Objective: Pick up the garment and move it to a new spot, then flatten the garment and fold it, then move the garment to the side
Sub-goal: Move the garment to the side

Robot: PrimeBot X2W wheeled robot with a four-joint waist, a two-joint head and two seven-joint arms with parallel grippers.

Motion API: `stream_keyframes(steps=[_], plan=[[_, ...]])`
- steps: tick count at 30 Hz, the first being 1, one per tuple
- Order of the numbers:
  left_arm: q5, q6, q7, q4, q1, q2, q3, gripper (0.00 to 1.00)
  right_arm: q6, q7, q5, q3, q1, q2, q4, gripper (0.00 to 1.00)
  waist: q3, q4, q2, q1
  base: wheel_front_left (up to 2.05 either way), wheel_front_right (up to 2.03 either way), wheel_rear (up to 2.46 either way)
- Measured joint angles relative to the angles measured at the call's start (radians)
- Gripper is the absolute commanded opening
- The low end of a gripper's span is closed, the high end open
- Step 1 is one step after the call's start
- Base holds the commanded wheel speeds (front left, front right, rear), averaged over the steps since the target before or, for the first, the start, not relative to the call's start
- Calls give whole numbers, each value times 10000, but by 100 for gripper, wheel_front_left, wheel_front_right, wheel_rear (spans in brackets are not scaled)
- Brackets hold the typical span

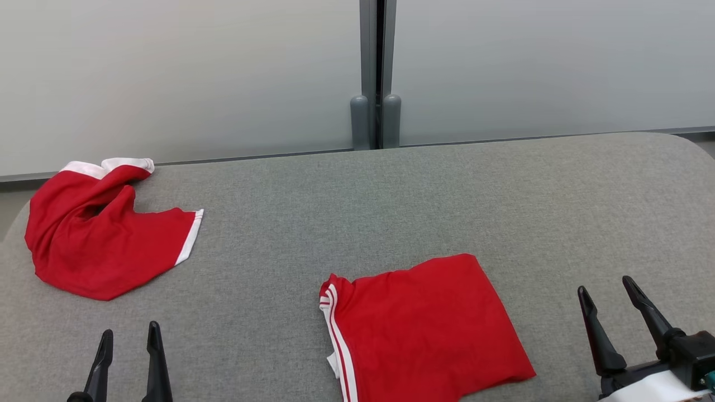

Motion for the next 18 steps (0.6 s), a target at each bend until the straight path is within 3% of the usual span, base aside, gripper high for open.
stream_keyframes(steps=[11, 15, 18], plan=[[0, -40, 0, 84, 12, -2, -128, 100, 0, 0, 105, -199, 125, 332, 25, 100, 39, 237, 0, 0, 0, 0, 0], [0, -40, 0, 15, -63, -2, -150, 100, 0, 2, 1193, 556, -313, 176, 284, 100, 202, 309, 0, 0, 0, 0, 0], [0, -46, 0, 4, -126, 0, -196, 100, 0, 838, 2238, 1553, -849, -399, 754, 100, 376, 367, 0, 0, 0, 0, 0]])
